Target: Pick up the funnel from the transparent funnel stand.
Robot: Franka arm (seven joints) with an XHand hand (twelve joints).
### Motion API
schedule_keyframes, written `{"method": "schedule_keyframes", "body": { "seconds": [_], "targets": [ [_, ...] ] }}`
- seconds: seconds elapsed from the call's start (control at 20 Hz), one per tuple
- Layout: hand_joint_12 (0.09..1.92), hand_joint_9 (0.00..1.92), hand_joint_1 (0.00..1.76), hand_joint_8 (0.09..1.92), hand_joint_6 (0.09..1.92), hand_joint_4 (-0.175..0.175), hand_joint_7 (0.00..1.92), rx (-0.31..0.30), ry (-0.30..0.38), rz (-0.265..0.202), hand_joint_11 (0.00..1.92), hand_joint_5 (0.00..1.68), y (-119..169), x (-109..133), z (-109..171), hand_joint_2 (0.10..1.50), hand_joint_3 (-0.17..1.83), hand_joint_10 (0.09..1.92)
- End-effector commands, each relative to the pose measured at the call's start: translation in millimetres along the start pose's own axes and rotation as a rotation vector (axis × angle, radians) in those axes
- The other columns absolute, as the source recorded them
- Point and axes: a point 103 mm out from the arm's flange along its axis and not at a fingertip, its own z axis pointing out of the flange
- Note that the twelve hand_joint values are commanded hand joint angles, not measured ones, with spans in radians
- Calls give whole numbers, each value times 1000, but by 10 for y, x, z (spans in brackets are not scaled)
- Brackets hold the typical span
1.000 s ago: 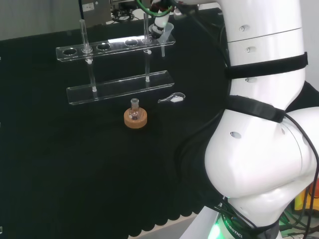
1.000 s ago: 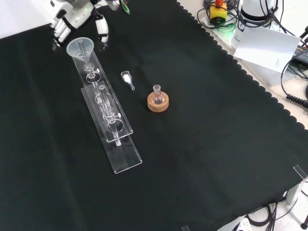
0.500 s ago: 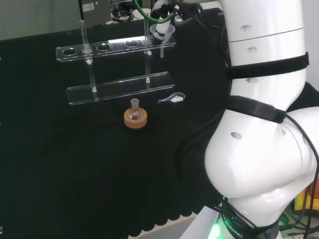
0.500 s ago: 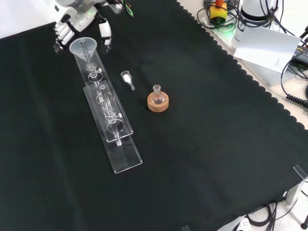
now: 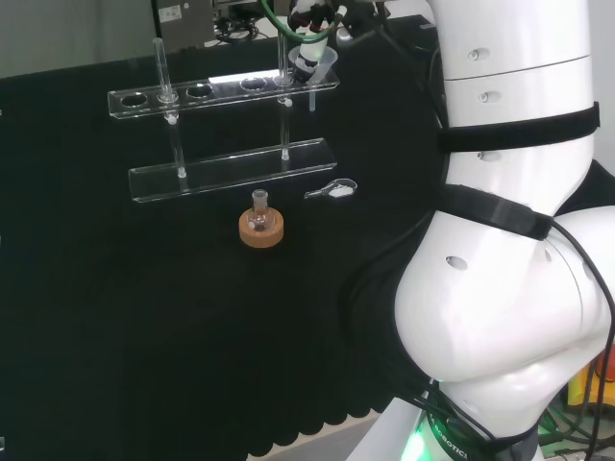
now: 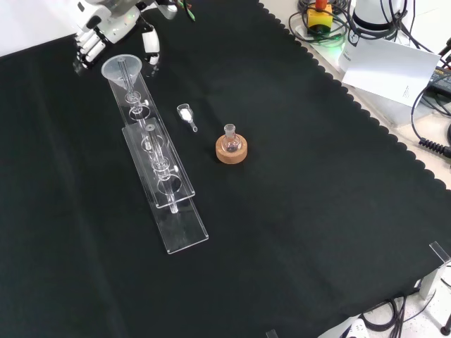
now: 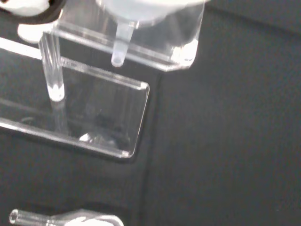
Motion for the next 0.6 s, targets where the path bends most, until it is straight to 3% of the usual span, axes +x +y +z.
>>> {"method": "schedule_keyframes", "body": {
  "seconds": [0.05,0.4,0.6],
  "targets": [
    [1441,46,658,252,87,-61,0,-34,-9,9,99,54,67,-5,-103,600,445,855],
    [1440,55,659,151,87,-60,0,-11,-10,-4,101,0,161,2,-56,602,438,852],
    [1438,225,667,495,87,-70,36,3,-7,-11,110,39,190,-6,-26,600,449,779]
  ]
}}
